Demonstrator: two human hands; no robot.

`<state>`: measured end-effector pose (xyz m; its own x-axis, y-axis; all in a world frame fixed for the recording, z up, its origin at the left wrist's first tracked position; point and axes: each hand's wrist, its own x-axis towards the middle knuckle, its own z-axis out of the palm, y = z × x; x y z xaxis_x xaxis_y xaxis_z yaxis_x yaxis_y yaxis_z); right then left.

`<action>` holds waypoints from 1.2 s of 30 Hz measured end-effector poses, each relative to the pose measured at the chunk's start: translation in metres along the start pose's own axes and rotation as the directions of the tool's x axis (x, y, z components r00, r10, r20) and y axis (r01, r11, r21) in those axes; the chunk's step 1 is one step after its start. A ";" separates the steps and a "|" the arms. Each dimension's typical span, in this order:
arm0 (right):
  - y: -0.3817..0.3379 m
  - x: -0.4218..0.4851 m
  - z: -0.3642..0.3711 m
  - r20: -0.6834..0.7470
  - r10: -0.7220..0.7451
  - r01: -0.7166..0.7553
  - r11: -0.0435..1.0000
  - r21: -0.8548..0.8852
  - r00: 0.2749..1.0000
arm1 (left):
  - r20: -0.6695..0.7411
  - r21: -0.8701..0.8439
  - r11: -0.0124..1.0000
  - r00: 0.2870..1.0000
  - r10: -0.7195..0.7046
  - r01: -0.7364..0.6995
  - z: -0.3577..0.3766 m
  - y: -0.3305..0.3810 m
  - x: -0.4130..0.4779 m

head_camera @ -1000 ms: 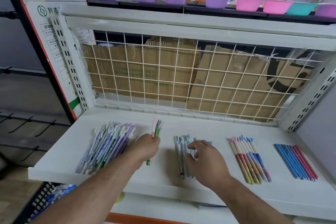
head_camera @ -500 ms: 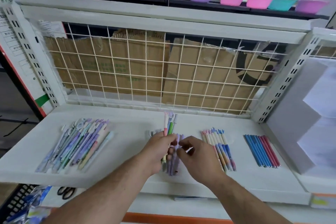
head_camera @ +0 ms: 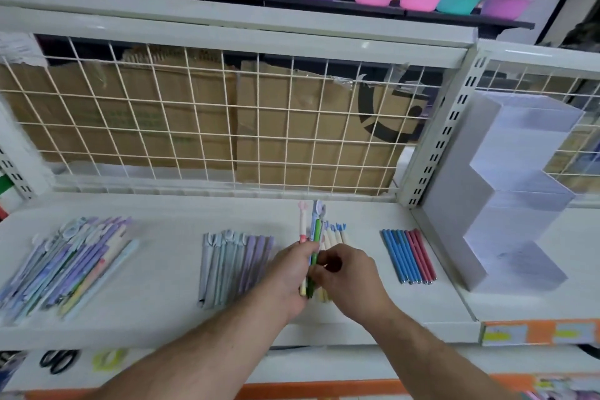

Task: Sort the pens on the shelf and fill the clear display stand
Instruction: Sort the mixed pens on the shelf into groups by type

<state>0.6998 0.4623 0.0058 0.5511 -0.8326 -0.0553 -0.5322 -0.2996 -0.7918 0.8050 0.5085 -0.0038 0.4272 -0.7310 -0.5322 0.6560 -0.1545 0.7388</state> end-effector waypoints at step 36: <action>0.099 0.059 -0.069 -0.148 0.011 -0.109 0.727 -0.678 0.989 | -0.056 0.004 1.000 0.998 0.010 -0.010 0.042 -0.015 0.018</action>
<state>0.6352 0.3515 -0.0343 0.4442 -0.8955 0.0261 -0.8829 -0.4425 -0.1572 0.7763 0.4701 -0.0070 0.4681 -0.6941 -0.5470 0.6495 -0.1496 0.7455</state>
